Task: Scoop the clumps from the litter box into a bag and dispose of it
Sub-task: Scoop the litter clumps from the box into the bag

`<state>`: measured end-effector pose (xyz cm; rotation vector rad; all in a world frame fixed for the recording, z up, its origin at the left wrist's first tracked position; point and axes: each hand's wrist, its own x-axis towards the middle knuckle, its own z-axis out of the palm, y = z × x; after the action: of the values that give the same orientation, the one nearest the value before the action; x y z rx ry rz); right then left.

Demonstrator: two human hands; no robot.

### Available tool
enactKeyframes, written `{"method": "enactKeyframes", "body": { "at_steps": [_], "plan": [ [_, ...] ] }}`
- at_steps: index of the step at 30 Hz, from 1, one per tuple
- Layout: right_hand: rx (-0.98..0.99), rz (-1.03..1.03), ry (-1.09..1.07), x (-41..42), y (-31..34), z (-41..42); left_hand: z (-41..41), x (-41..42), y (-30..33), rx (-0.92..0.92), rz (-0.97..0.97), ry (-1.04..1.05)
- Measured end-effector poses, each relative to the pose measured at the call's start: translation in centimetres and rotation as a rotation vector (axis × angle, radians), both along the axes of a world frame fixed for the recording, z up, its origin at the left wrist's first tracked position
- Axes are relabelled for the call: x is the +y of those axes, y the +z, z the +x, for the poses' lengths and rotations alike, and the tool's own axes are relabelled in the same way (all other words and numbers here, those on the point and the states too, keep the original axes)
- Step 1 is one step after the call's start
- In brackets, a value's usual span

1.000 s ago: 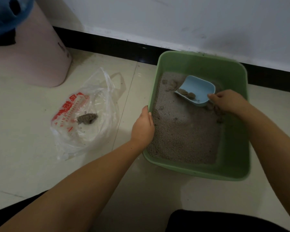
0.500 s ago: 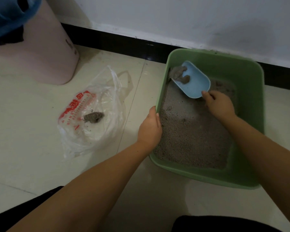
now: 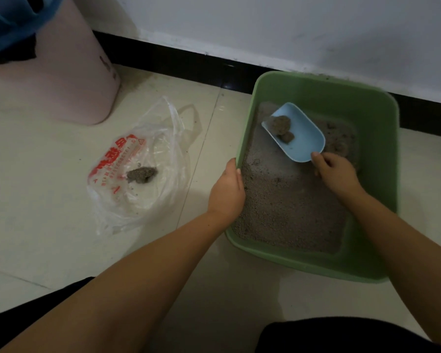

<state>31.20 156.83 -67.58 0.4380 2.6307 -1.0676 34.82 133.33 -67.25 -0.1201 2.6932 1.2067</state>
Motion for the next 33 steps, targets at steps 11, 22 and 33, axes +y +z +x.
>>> {"method": "enactKeyframes", "body": {
  "at_steps": [11, 22, 33],
  "plan": [
    [0.008, -0.259, -0.057, -1.9, 3.1, 5.1, -0.6, -0.5, 1.3, -0.129, -0.066, -0.083],
    [0.085, -0.097, 0.08, -3.9, 11.5, 4.3, -8.2, -8.8, 11.4, -0.426, -0.51, -0.637],
    [-0.087, -0.041, 0.479, -16.7, 12.2, 0.2, -4.1, -26.6, 4.0, -0.208, -0.659, -0.058]
  ]
}}
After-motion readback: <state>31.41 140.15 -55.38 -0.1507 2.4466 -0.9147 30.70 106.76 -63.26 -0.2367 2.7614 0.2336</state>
